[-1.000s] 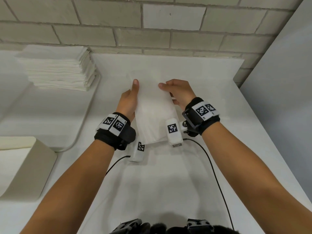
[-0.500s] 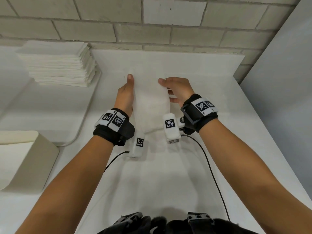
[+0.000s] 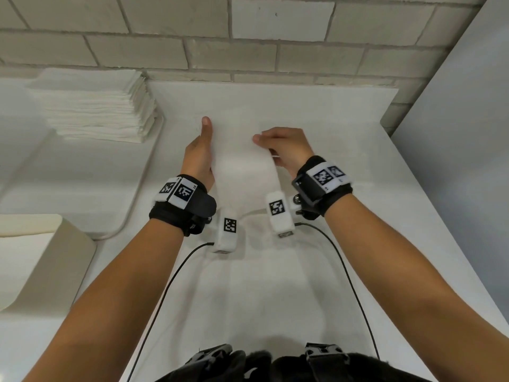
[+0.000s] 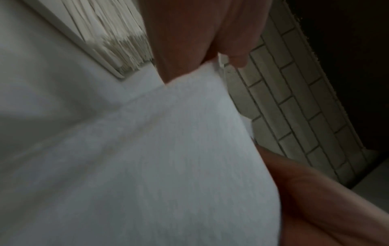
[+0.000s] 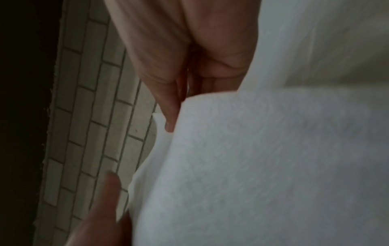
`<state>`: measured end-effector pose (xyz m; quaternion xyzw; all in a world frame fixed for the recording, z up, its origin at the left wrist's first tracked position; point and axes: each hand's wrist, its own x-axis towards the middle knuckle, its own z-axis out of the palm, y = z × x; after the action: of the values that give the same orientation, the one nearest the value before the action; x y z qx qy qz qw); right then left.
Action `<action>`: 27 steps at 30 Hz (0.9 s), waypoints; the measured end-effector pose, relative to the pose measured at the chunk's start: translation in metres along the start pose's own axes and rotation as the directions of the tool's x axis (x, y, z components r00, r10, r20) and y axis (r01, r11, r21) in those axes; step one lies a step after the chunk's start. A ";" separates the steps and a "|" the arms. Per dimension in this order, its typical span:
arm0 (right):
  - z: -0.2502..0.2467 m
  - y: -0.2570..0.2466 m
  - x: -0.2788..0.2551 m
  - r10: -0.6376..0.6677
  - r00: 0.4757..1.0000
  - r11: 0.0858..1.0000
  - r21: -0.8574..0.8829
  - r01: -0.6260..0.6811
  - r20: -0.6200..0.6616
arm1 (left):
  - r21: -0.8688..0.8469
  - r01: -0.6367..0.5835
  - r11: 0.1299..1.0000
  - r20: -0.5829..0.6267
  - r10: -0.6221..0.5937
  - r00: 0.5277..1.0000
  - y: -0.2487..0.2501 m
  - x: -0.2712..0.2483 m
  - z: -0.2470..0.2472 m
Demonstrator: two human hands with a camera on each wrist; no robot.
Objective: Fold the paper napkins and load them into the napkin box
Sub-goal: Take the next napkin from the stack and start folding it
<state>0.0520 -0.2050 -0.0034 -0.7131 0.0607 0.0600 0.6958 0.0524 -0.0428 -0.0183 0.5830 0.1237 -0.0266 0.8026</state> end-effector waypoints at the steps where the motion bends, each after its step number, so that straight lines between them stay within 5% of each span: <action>1: 0.006 0.003 0.001 -0.001 1.000 1.000 -0.012 0.001 -0.004 | 0.015 -0.007 1.000 0.023 0.006 1.000 -0.001 -0.002 0.002; 9: 0.022 0.011 0.010 -0.025 1.000 0.998 0.050 0.024 0.016 | 0.048 0.005 0.999 0.101 -0.010 0.995 -0.007 -0.005 -0.016; 11: 0.022 0.012 0.014 -0.034 0.999 0.998 0.053 0.034 0.001 | 0.123 -0.013 0.992 0.033 0.009 0.999 -0.007 -0.001 -0.019; 13: 0.012 0.013 0.021 -0.035 0.999 0.992 -0.119 0.032 -0.028 | 0.200 -0.052 0.978 -0.099 0.073 0.992 -0.002 0.006 -0.028; 14: 0.003 0.015 0.026 -0.053 0.999 0.938 -0.344 0.049 -0.001 | 0.238 -0.079 0.968 -0.160 0.120 0.980 0.003 0.010 -0.034; 15: -0.005 0.019 0.030 -0.032 0.996 0.781 -0.620 0.073 0.077 | 0.273 -0.108 0.956 -0.205 0.167 0.964 0.007 0.013 -0.041; 17: -0.014 0.029 0.031 0.189 0.952 0.314 -0.933 0.173 0.240 | 0.327 -0.141 0.935 -0.243 0.227 0.943 0.012 0.019 -0.053; 18: -0.015 0.035 0.030 0.278 0.924 0.174 -0.960 0.221 0.263 | 0.345 -0.138 0.928 -0.242 0.230 0.943 0.011 0.021 -0.057; 20: -0.017 0.043 0.031 0.313 0.914 0.137 -0.964 0.227 0.260 | 0.379 -0.113 0.919 -0.221 0.208 0.953 0.007 0.022 -0.062; 27: -0.018 0.047 0.035 0.111 0.944 0.030 -0.950 0.310 0.311 | 0.526 -0.212 0.824 -0.047 0.278 0.959 0.002 0.021 -0.078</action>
<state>0.0790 -0.2242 -0.0548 -0.9775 -0.1551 0.1431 0.0077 0.0604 0.0339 -0.0438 0.7879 0.0847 0.0803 0.6047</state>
